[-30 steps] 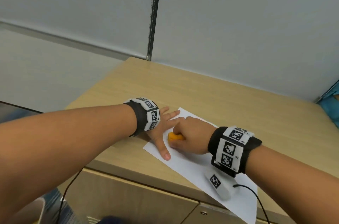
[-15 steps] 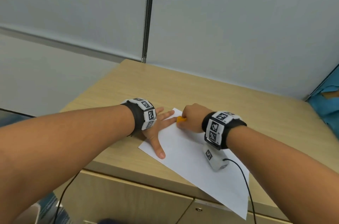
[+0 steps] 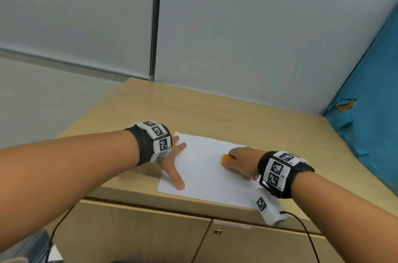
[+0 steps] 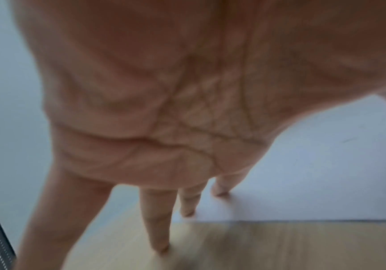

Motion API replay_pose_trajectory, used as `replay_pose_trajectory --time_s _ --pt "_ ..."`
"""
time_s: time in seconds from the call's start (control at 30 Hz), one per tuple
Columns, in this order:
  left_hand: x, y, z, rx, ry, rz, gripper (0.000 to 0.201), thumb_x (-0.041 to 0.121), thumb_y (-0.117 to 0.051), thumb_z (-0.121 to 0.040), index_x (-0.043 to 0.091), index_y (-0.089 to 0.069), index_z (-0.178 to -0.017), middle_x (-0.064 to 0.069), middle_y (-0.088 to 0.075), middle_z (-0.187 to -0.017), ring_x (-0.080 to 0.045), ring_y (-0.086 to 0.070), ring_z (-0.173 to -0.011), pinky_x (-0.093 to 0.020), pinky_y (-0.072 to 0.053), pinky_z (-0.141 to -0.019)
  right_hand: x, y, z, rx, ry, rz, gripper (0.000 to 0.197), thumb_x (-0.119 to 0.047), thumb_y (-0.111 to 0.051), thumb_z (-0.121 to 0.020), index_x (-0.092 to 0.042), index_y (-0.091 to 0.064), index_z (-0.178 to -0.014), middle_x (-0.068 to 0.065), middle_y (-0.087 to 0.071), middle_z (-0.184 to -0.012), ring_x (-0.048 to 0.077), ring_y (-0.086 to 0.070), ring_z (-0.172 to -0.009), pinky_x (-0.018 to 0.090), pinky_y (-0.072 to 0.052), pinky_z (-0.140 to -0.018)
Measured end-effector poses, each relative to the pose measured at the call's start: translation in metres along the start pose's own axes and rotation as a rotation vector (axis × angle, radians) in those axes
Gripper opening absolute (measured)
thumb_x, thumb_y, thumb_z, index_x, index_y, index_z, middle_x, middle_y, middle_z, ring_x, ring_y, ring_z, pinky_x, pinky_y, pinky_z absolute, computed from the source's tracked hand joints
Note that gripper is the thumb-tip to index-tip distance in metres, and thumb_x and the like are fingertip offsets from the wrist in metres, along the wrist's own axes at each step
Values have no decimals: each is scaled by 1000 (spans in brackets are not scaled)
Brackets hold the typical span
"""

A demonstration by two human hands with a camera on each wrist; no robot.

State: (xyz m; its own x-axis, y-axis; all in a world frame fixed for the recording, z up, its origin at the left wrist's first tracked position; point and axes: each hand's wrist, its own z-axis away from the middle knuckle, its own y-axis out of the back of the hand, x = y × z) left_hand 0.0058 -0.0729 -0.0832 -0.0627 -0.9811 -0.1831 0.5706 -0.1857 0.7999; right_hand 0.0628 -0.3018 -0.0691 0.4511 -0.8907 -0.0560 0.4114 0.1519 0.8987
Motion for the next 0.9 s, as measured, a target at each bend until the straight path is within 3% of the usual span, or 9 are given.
replay_pose_trajectory --time_s 0.13,0.27,0.33,0.4,0.5,0.6,0.7,0.83,0.9 --pt "-4 5 34 -16 -39 -106 111 79 -58 -76 27 -6 -159 -8 -16 -164 -28 -23 -148 -43 -24 -117 2 4 -17 35 73 107 42 -43 -34 -107 -8 -59 -109 9 -61 -108 27 -56 -97 33 -40 -81" --pt "-20 22 43 50 -127 -42 90 68 -57 -86 28 -21 -157 3 -32 -159 -19 -31 -144 -35 -24 -113 -2 9 -27 70 109 157 33 -44 -37 -106 -19 -48 -86 0 -53 -88 24 -51 -86 33 -37 -72" --pt "-25 27 31 100 -172 21 91 67 -60 -85 30 -18 -158 4 -25 -162 -19 -24 -147 -37 -19 -116 -7 9 -29 132 145 135 35 -42 -36 -105 -21 -42 -77 -2 -49 -80 23 -49 -78 33 -36 -67" --pt "-24 26 13 99 -198 41 101 69 -62 -82 34 -6 -158 3 -3 -167 -22 -6 -153 -45 -8 -120 -15 8 -28 180 196 141 36 -43 -35 -105 -22 -43 -76 -2 -51 -79 23 -50 -74 33 -38 -67" --pt "-14 15 -14 72 -186 -26 126 80 -67 -67 42 17 -153 -2 24 -163 -36 20 -149 -59 5 -117 -40 3 -21 259 316 211 37 -46 -34 -103 -21 -49 -80 -1 -57 -81 23 -53 -74 34 -40 -70" --pt "-12 3 -33 72 -195 -36 137 90 -65 -49 55 30 -142 0 38 -157 -40 29 -145 -69 4 -114 -71 -11 -16 181 421 144 30 -44 -43 -102 -21 -51 -83 -1 -55 -82 19 -51 -73 35 -41 -70" --pt "-16 -2 -40 68 -196 -34 138 94 -63 -44 59 33 -136 3 42 -155 -39 32 -144 -70 3 -113 -73 -13 -26 172 422 174 28 -44 -45 -100 -23 -50 -83 2 -57 -84 23 -54 -76 35 -44 -70" --pt "-16 -5 -40 85 -189 31 141 88 -66 -43 55 29 -143 2 37 -158 -36 31 -145 -67 8 -114 -43 13 -61 255 172 205 32 -44 -39 -98 -19 -55 -86 8 -58 -90 31 -57 -81 34 -44 -71" --pt "-16 -5 -41 86 -193 26 141 87 -66 -43 55 29 -143 1 38 -158 -37 31 -145 -67 8 -114 -48 14 -65 267 151 215 31 -42 -40 -98 -17 -54 -85 8 -56 -88 31 -57 -80 33 -45 -70"
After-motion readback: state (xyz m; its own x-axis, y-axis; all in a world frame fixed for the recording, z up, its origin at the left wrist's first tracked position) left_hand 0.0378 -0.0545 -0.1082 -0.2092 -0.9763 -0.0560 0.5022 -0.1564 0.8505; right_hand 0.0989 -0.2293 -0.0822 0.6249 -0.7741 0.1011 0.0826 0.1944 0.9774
